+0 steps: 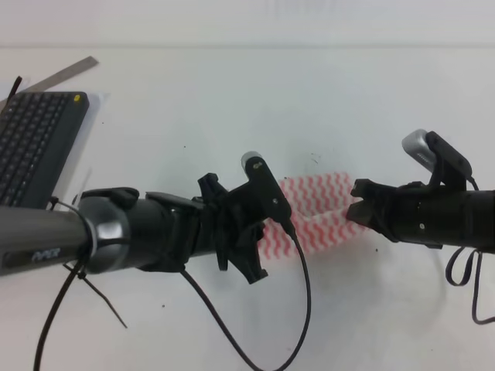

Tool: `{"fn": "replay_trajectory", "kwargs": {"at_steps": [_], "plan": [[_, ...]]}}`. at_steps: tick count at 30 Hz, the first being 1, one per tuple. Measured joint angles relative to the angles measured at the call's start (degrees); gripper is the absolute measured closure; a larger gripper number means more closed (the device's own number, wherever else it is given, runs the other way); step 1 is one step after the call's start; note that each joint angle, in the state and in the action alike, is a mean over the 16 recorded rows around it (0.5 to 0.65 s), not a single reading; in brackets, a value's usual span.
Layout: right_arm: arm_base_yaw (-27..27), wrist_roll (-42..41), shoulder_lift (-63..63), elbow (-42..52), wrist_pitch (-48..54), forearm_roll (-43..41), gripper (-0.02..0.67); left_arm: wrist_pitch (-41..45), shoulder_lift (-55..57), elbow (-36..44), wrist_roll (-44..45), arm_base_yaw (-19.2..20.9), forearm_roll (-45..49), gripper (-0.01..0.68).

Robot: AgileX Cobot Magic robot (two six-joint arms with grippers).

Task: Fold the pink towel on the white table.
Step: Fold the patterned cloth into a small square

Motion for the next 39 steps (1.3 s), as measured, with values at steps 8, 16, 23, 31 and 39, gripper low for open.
{"fn": "replay_trajectory", "kwargs": {"at_steps": [8, 16, 23, 31, 39], "plan": [[-0.01, -0.14, 0.08, -1.36, -0.94, 0.00, 0.650, -0.15, 0.77, -0.89, -0.23, 0.75, 0.02, 0.672], [-0.01, -0.67, 0.08, -2.10, -2.03, 0.44, 0.650, 0.68, 1.17, -1.67, -0.25, 1.55, 0.04, 0.672], [0.00, -1.11, 0.11, -2.13, -2.39, 0.46, 0.650, 0.73, 2.25, -2.88, -0.38, 1.69, 0.06, 0.672], [0.00, -1.18, 0.36, -2.39, -2.90, 0.48, 0.650, -0.03, 3.37, -3.74, -0.53, 1.70, 0.06, 0.672], [-0.01, -1.25, 1.89, -3.74, -2.45, 0.04, 0.650, -0.93, 4.19, -3.82, -0.54, 1.69, -0.02, 0.672]]}}
